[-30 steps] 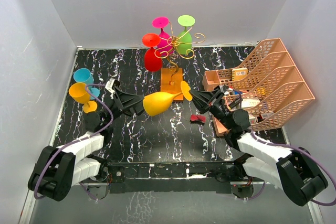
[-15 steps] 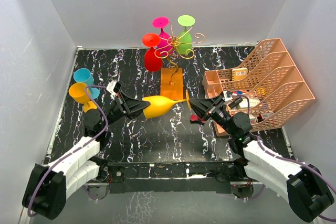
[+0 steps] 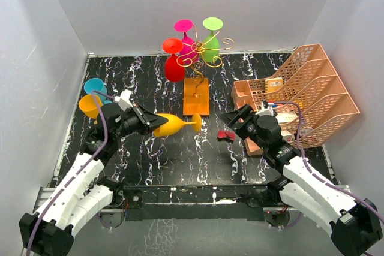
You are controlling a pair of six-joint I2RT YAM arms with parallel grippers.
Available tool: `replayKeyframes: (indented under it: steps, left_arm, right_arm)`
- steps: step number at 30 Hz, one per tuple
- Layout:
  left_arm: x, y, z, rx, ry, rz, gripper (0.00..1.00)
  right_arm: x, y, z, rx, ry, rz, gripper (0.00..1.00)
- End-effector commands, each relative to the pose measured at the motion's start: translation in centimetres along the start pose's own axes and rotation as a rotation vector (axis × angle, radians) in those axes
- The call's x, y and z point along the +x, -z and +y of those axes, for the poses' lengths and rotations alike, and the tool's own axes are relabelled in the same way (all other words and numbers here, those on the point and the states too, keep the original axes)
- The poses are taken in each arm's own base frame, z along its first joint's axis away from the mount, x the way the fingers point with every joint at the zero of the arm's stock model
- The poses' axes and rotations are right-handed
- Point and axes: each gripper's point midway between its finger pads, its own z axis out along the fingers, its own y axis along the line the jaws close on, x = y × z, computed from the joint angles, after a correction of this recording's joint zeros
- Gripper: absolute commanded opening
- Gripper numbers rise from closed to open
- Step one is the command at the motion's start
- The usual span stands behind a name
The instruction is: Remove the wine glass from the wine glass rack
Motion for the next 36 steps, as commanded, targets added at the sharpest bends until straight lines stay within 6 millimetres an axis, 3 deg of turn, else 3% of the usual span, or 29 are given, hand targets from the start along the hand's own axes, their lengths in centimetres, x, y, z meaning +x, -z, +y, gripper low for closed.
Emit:
replayKeyframes:
  steps: [1,6,10,14,20,23,31,36]
  left_arm:
    - [-0.3,5.5,10.5,-0.606,-0.091,-0.065,0.00]
    - [-4.3,9.2,11.4,-0.855,-0.179,-0.216,0.00]
    - [-7.1,10.0,10.9,-0.994,-0.214,-0.272,0.00]
    - [-8.7,10.1,11.9,-1.131,-0.143,-0.274,0.00]
    - [-12.6,11.2,14.1,-1.164,0.038,-0.330,0.00]
    - [-14.3,13.3,15.6,-1.228,0.111,-0.403,0.00]
    - [-17.7,16.3,18.7,-1.347,0.155,-0.562,0.00]
    - [-19.7,14.8,18.9,-1.267,0.106,-0.542,0.00]
  right_arm:
    - [-3.7,1.0,-1.6,0.146,0.174,-0.136,0.96]
    - [-5.4,1.1,-0.4,0.152,0.207,-0.185,0.99]
    - [-5.6,1.0,-0.5,0.185,0.215,-0.175,0.99]
    - [-5.7,1.2,0.1,0.211,0.215,-0.146,0.99]
    - [-5.7,1.4,0.8,0.199,0.260,-0.115,0.99]
    - [-5.8,1.5,0.9,0.192,0.265,-0.121,0.99]
    - [-4.7,1.6,1.1,0.155,0.221,-0.085,0.99]
    - [-4.1,1.3,0.8,0.148,0.210,-0.069,0.99]
